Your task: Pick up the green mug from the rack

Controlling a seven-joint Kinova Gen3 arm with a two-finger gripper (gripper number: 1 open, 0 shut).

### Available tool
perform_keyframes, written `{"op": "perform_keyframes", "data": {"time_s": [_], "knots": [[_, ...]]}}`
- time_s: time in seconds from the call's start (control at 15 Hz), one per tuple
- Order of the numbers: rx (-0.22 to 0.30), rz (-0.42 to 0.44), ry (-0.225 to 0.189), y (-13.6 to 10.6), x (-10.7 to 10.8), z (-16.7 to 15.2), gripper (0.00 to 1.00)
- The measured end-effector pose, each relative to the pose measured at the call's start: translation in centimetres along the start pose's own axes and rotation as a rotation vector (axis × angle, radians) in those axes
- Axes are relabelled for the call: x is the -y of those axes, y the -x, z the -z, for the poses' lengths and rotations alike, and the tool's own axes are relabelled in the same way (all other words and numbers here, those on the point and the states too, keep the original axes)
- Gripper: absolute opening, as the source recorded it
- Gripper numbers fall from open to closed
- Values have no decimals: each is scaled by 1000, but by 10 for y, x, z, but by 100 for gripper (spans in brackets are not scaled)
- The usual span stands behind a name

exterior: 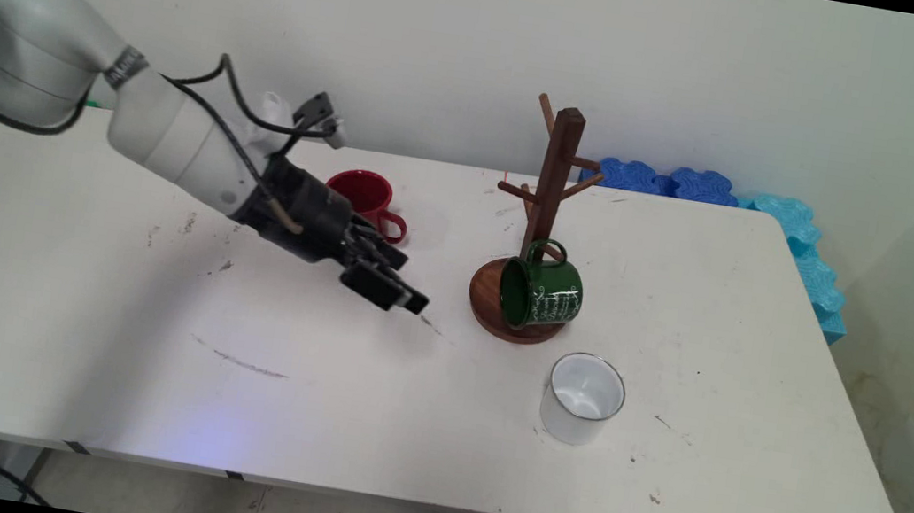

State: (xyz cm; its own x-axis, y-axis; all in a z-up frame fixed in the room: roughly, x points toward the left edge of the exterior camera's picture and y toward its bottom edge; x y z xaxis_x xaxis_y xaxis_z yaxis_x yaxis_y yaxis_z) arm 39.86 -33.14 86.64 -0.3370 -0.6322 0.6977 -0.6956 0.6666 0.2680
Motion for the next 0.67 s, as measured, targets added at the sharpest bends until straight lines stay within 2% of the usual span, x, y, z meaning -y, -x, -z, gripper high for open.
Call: {"op": "perform_keyframes", "data": {"time_s": [0.67], "knots": [[-50,134,23,-19,-15,-50,100]]}}
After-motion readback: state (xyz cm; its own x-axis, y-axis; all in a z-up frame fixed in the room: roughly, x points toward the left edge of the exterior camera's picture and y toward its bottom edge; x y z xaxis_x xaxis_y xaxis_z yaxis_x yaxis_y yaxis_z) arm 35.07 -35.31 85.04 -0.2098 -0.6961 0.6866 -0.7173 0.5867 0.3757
